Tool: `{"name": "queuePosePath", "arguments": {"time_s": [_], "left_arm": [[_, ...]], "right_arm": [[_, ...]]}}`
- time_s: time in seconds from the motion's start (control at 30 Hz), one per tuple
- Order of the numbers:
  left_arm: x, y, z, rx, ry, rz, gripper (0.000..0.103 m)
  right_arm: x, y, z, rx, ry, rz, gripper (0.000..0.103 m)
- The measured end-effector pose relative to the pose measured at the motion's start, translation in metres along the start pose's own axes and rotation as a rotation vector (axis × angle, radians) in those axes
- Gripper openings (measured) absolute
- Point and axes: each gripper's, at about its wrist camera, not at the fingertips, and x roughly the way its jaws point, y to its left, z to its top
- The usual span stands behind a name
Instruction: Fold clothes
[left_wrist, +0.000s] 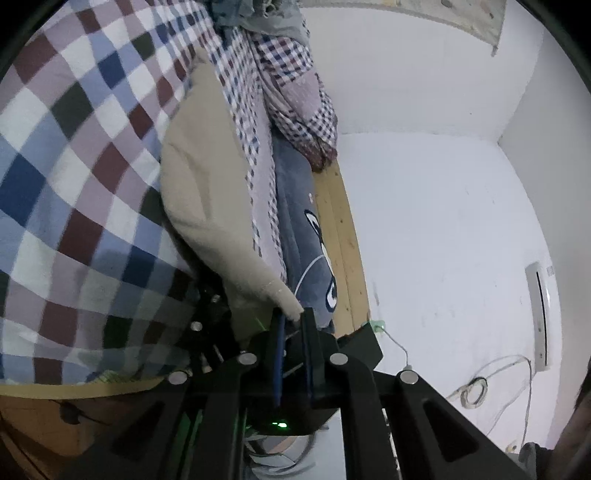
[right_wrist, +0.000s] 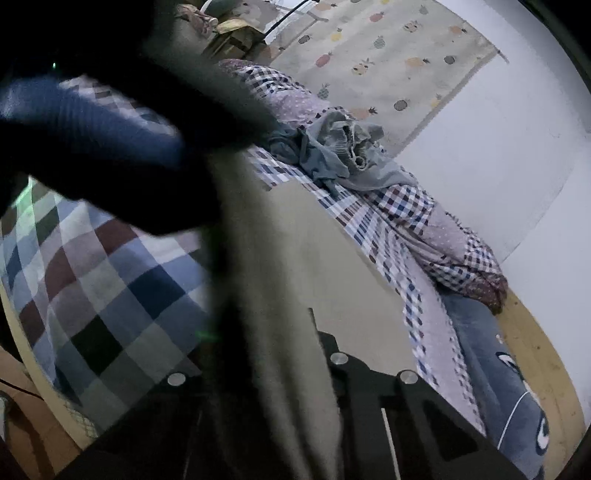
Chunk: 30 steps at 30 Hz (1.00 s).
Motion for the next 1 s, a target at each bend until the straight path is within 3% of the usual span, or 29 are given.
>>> {"name": "queuePosePath", "arguments": {"time_s": [0.03, 0.1, 0.17, 0.37, 0.63, 0.8, 1.0], "left_arm": [[-0.003, 0.001, 0.003, -0.006, -0.015, 0.012, 0.012], [-0.012, 0.006, 0.01, -0.015, -0.055, 0.062, 0.041], [-0.022, 0.007, 0.02, -0.022, -0.102, 0.108, 0.059], [-0.019, 0.009, 0.056, -0.019, -0.116, 0.152, 0.079], [0.027, 0.01, 0.139, 0.015, -0.038, 0.284, 0.081], [0.051, 0.005, 0.195, 0.027, -0.023, 0.328, 0.081], [0.089, 0.005, 0.235, 0.063, 0.02, 0.376, 0.077]], "right_arm": [[-0.002, -0.004, 0.001, 0.016, -0.006, 0.004, 0.008], [-0.005, -0.016, 0.005, 0.06, -0.021, 0.016, 0.007], [-0.01, -0.03, 0.005, 0.107, -0.036, 0.027, 0.007], [-0.02, -0.064, 0.01, 0.243, -0.052, 0.082, 0.007], [-0.023, -0.091, 0.01, 0.327, -0.06, 0.137, 0.007], [-0.029, -0.101, 0.004, 0.373, -0.067, 0.161, 0.007], [-0.031, -0.111, -0.003, 0.405, -0.063, 0.184, 0.007]]}}
